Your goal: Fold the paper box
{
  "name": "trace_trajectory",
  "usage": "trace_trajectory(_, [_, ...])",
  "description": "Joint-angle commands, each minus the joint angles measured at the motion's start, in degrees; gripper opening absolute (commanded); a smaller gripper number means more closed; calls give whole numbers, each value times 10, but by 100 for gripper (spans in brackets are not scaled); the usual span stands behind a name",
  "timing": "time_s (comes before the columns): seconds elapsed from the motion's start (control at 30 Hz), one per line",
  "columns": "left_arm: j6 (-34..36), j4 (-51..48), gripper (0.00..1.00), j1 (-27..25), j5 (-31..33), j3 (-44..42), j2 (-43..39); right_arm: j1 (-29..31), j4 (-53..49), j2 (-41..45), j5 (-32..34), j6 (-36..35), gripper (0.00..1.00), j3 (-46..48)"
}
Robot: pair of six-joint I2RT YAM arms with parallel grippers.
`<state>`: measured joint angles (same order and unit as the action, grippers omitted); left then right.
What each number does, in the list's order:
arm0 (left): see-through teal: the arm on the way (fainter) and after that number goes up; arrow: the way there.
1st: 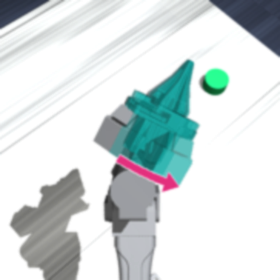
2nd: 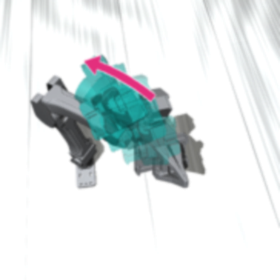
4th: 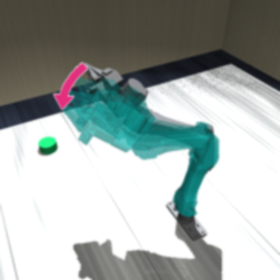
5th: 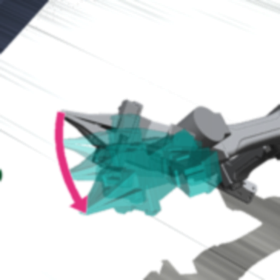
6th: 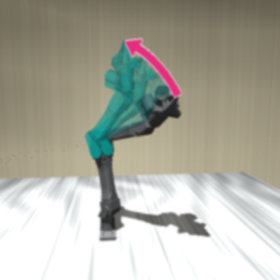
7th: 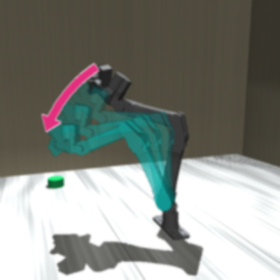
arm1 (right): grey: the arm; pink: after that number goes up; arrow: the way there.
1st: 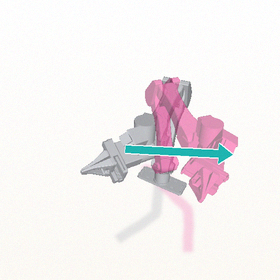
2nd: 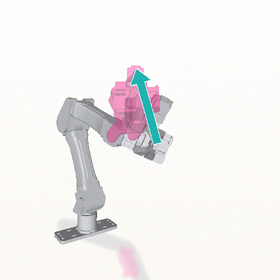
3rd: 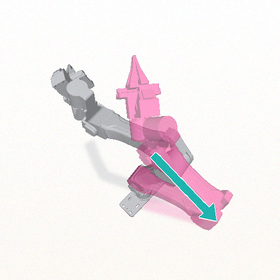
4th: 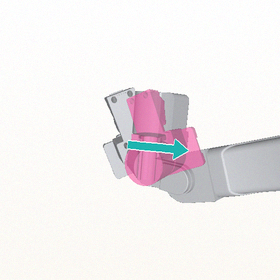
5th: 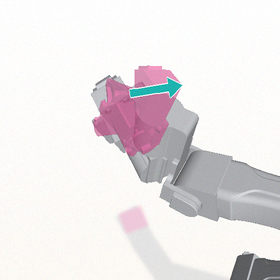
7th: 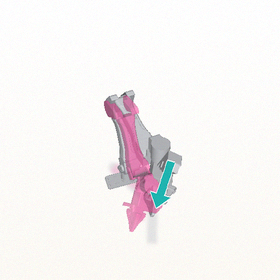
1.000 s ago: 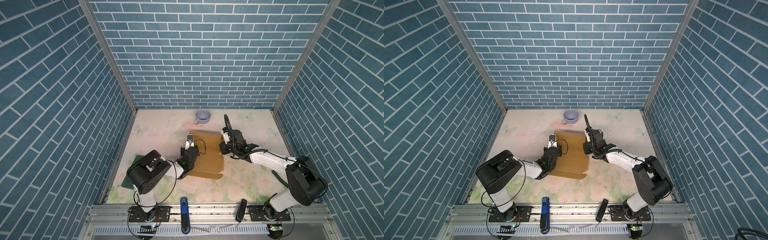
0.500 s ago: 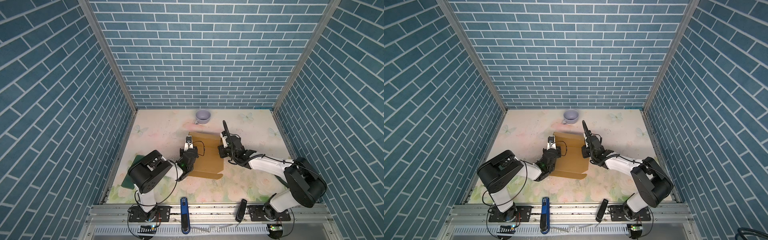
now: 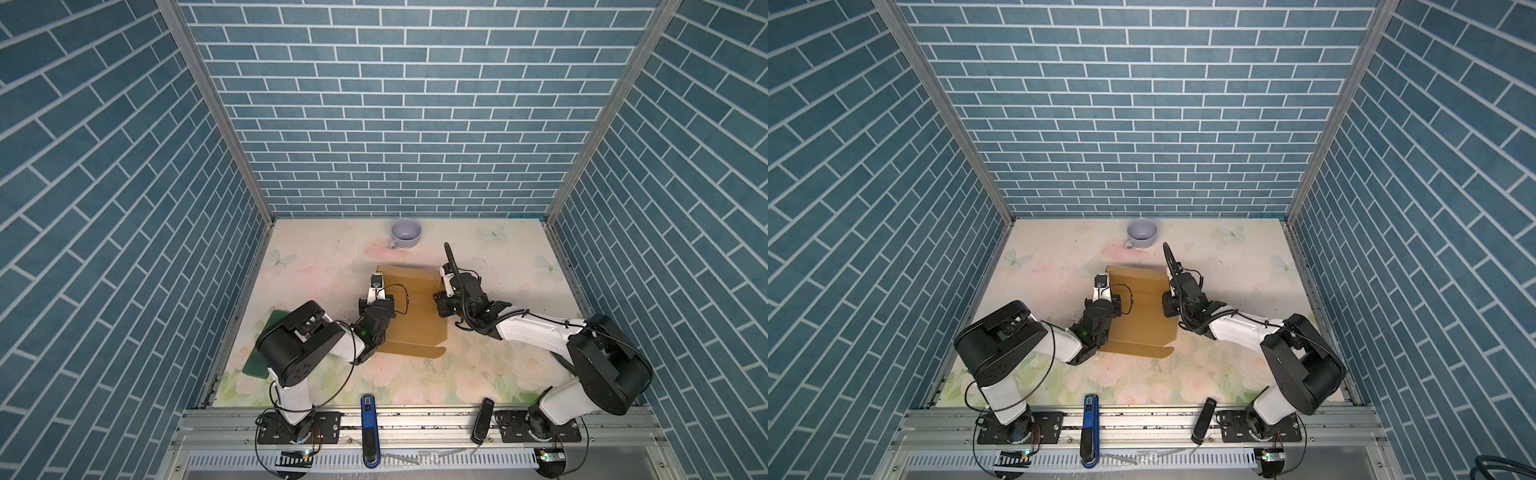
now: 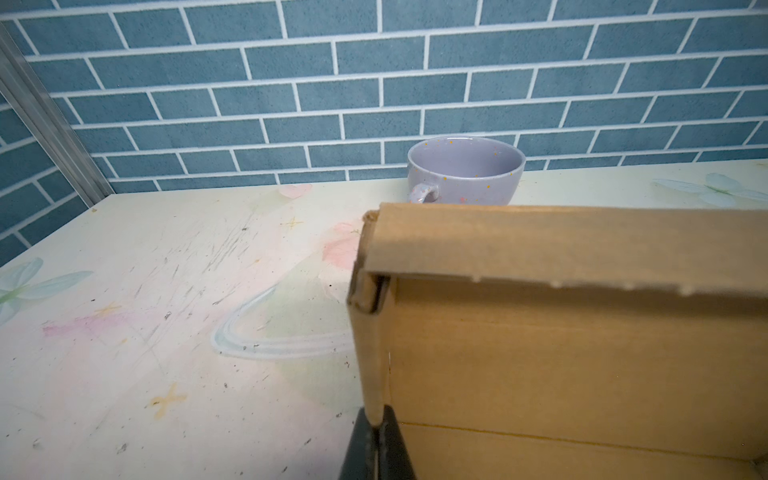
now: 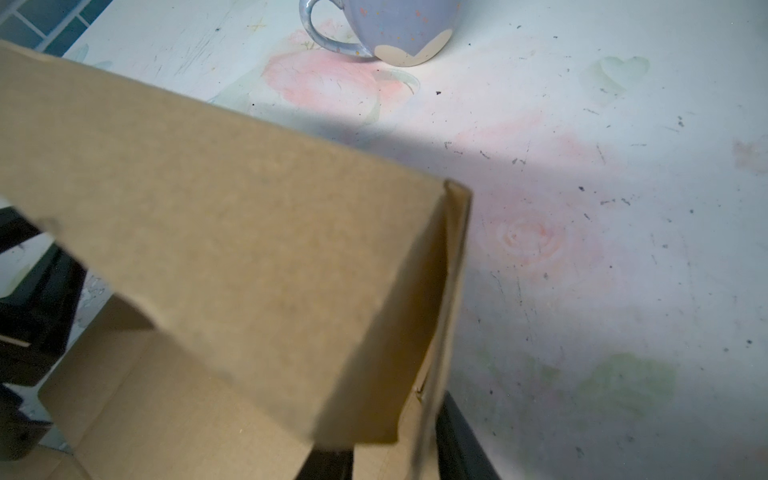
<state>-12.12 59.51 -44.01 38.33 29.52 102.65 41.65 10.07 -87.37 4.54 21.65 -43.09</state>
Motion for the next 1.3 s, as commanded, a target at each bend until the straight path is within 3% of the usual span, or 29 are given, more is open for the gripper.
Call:
trace_trajectory(0.0, [6, -44, 0, -3, -17, -15, 14, 6, -12, -1, -9, 9, 37, 11])
trace_trajectory(0.83, [4, -43, 0, -3, -16, -11, 24, 6, -14, 42, -11, 21, 54, 41])
trace_trajectory(1.27, [12, -44, 0, -3, -15, -9, 24, 6, -35, 78, -14, 15, 58, 49])
